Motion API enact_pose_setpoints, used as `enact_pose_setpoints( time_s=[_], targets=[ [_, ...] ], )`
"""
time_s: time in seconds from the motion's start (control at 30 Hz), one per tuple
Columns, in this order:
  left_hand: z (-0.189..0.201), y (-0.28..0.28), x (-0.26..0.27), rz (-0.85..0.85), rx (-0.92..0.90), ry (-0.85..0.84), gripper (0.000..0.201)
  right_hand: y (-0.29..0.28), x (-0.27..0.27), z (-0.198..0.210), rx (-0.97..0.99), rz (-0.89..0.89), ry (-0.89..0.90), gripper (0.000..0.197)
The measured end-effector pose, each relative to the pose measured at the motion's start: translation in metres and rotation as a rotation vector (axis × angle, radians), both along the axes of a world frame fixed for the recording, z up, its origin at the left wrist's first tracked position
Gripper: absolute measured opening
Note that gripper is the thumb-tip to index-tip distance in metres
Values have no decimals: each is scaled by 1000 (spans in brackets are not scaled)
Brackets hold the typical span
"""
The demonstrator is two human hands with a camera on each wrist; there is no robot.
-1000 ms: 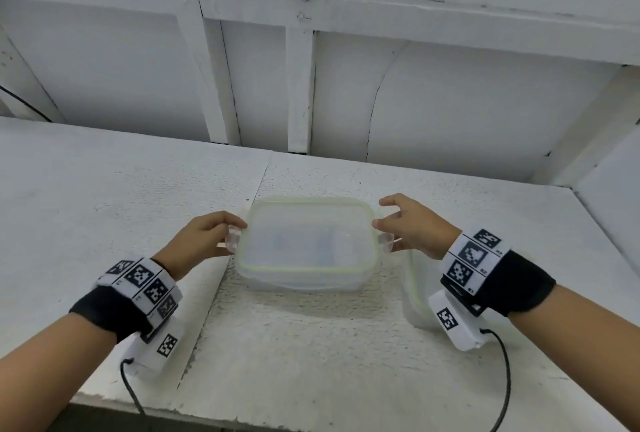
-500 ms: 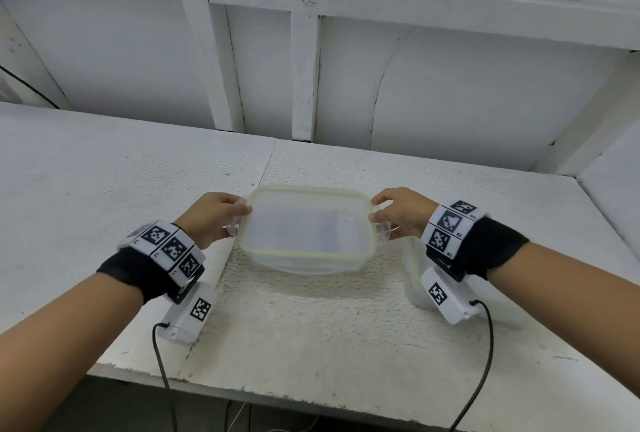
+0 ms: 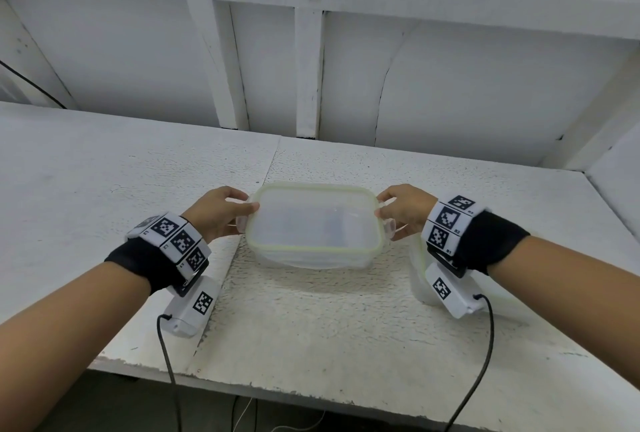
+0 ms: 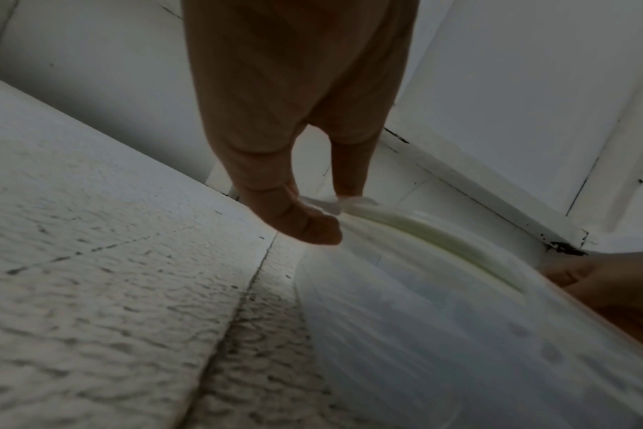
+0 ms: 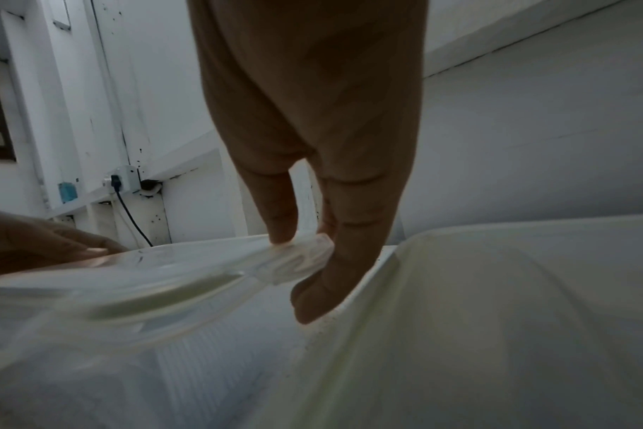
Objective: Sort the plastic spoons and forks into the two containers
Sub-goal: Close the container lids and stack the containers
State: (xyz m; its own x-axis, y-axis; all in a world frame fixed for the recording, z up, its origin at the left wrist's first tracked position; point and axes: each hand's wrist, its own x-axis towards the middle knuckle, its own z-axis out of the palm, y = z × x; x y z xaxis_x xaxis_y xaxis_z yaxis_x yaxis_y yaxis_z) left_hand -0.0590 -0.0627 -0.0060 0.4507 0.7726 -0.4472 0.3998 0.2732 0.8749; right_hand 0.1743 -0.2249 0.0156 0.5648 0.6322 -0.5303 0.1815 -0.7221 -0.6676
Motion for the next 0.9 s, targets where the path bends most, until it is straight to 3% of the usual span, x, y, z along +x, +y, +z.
enact_pose_setpoints(
  time_s=[0.3,0.4,0.53,0.9],
  targets=[
    [-1,-3,-1,-9,8,-26,15,-2,-1,0,4,19,-27,35],
    [-2,-4,-1,-41,3,-35,24,-2,-2,-1,37,-11,16,34],
    [-1,-4,1,-68,18,-32,34,0,0,0,116,-50,-83,33],
    [-5,-1,5,-106,146,46,32,-3,6,-2,103,11,25,23]
  ],
)
